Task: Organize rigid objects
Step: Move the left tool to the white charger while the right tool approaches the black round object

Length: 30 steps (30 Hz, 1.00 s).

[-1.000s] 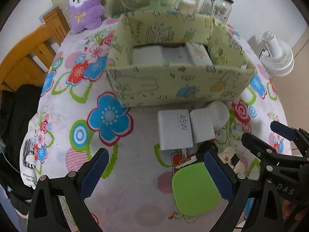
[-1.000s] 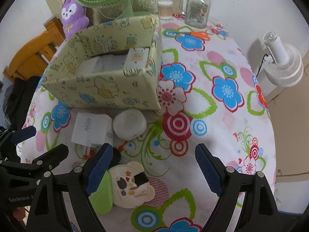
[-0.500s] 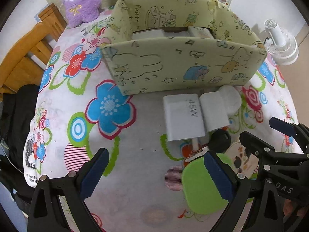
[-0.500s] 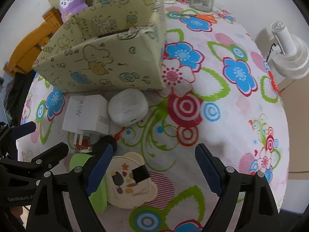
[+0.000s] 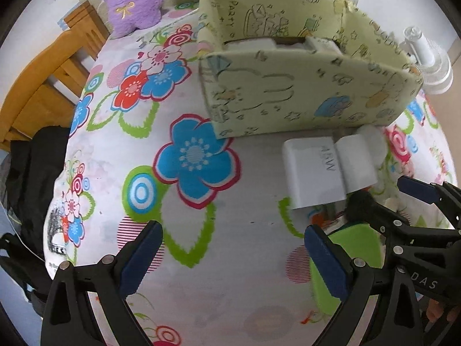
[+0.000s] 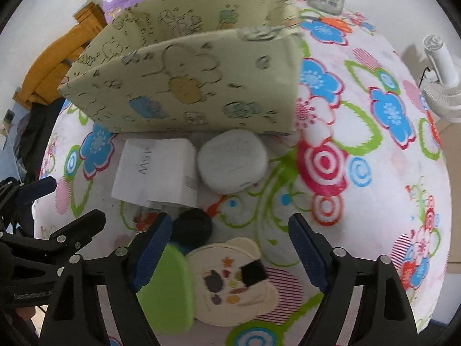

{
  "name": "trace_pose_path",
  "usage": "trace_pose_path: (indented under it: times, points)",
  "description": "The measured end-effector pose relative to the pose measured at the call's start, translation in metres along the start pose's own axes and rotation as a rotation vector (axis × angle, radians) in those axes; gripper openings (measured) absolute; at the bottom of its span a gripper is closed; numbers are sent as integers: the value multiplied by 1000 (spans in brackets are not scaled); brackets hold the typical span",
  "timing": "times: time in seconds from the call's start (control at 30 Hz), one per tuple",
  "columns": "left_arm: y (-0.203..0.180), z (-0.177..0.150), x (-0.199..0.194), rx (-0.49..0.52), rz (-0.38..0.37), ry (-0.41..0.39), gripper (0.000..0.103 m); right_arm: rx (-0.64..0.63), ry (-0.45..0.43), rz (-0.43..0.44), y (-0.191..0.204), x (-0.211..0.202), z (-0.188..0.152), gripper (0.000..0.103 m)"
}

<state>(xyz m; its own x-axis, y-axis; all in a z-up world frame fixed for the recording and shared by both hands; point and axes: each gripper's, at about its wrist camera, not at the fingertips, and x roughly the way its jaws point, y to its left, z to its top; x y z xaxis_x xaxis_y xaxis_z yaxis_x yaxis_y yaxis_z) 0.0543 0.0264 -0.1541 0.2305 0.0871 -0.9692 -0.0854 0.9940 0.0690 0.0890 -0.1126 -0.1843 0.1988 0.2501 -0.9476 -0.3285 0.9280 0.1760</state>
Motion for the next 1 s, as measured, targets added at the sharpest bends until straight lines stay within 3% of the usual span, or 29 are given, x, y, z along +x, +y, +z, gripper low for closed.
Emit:
trace_pose_path:
  times: [0.2,0.27,0.3,0.43,0.57,0.87,0.93,1.0]
  points:
    - [-1,-1,11,53,2,15,95,-89,-8,-62,25,7,-4,63]
    - [-2,1,13,50,-16,21,94,-90,-9,-44,30,6,-3,42]
    - [-3,3,14,53,-15,18,94,-91,-9,-43,32,5,-2,38]
    - [-8,8,14,51,-61,14,95,-63,-16,-57,25,4,1,36]
    - [-14,15,15,48,-98,10,95,-37,-27,-88,12,-1,6,26]
    - [-40,27,25,92,-115,19,96,24,-42,-111,-15,-4,13,26]
    - [-40,30,30,78,-124,25,93,34,-39,-93,-20,-6,15,26]
    - [-38,33,32,52,-169,31,82,35,-34,-76,-27,-7,11,32]
